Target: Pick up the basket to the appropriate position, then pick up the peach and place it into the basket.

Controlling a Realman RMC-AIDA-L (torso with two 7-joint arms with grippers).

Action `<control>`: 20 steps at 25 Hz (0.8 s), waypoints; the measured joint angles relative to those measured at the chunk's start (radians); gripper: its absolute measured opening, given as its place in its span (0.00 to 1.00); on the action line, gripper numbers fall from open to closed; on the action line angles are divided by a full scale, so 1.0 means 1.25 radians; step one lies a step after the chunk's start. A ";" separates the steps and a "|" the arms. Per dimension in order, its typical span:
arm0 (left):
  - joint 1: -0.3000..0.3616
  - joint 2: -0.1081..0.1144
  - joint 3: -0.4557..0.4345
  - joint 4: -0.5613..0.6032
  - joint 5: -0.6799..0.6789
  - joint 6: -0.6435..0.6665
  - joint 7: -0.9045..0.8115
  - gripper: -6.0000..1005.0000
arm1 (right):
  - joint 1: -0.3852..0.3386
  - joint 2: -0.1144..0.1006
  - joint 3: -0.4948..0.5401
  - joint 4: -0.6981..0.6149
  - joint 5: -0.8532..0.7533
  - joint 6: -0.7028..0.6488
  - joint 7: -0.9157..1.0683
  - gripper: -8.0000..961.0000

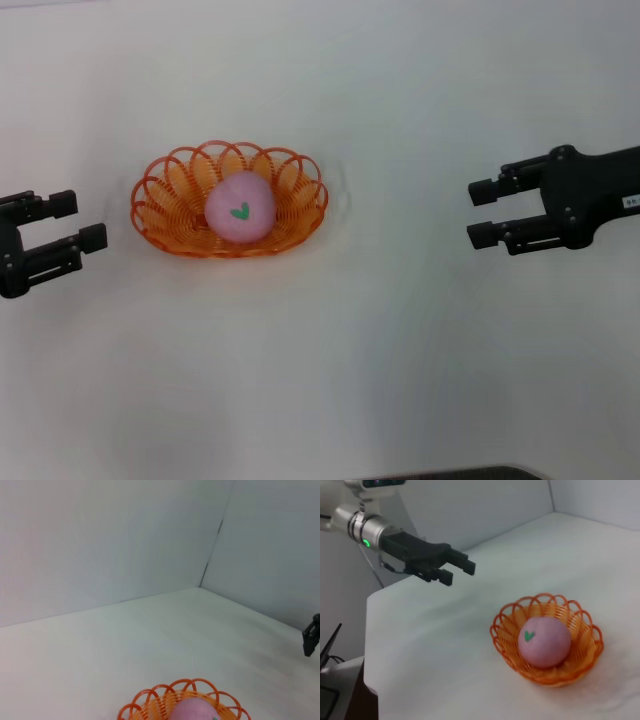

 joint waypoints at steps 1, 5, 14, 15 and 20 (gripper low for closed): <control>-0.001 0.001 0.000 0.000 0.000 0.000 -0.004 0.61 | -0.003 0.000 0.003 0.002 0.000 0.002 -0.004 0.66; -0.001 0.001 0.000 -0.002 0.002 0.000 -0.006 0.62 | -0.006 0.005 0.009 0.004 -0.001 0.013 -0.008 0.66; -0.002 0.004 0.006 -0.024 0.031 0.013 -0.007 0.61 | 0.005 0.017 0.012 0.005 0.003 0.033 -0.018 0.66; -0.003 0.004 0.006 -0.025 0.037 0.014 -0.007 0.61 | 0.006 0.017 0.014 0.005 0.003 0.033 -0.018 0.66; -0.010 0.005 0.006 -0.042 0.056 0.017 -0.008 0.61 | 0.009 0.019 0.020 0.005 0.004 0.036 -0.020 0.66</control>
